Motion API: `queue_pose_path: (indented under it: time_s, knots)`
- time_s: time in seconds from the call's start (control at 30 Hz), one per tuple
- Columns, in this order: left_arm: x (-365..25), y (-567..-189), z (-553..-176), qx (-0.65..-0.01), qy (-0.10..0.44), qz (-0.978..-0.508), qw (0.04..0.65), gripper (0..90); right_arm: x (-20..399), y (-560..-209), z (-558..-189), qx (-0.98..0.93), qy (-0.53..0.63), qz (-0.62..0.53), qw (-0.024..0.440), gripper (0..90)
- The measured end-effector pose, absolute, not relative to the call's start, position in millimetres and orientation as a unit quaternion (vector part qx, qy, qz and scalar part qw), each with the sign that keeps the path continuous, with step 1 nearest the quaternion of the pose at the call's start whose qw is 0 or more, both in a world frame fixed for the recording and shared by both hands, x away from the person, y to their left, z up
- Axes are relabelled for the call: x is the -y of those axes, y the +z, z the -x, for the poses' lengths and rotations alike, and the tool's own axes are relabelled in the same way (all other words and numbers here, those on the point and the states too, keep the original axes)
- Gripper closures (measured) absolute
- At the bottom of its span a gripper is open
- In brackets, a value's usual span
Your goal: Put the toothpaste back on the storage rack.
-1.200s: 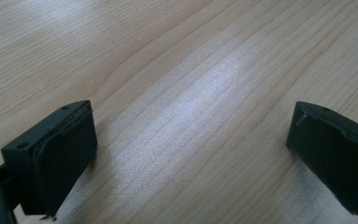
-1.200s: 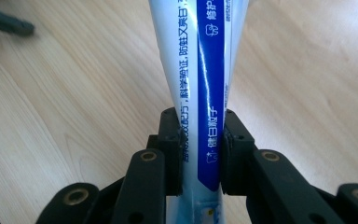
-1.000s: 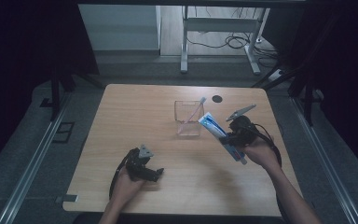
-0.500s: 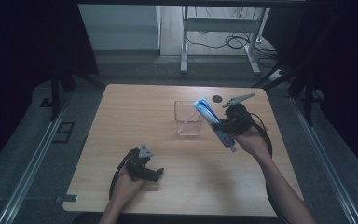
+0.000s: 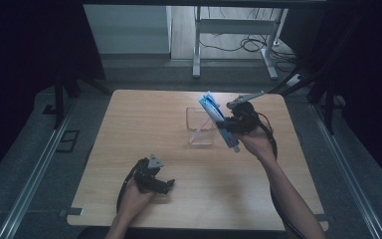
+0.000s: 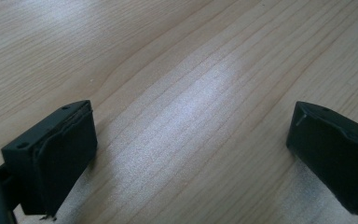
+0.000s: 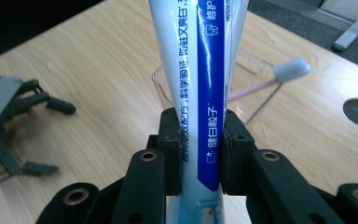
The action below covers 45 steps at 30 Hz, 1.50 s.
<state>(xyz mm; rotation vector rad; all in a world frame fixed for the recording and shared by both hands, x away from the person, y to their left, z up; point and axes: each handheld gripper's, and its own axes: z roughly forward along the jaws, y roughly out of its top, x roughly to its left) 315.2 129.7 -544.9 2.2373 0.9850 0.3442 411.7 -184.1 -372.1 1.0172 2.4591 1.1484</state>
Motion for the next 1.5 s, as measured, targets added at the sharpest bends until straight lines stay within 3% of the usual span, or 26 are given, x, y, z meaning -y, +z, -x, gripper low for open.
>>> queue_pose_path:
  time_s: [1.5]
  knots:
    - [-130,-545,-315,-0.376,0.132,-0.856,0.330,1.7,130,-384,-476,-0.777,0.491,-0.357,0.166,74.1]
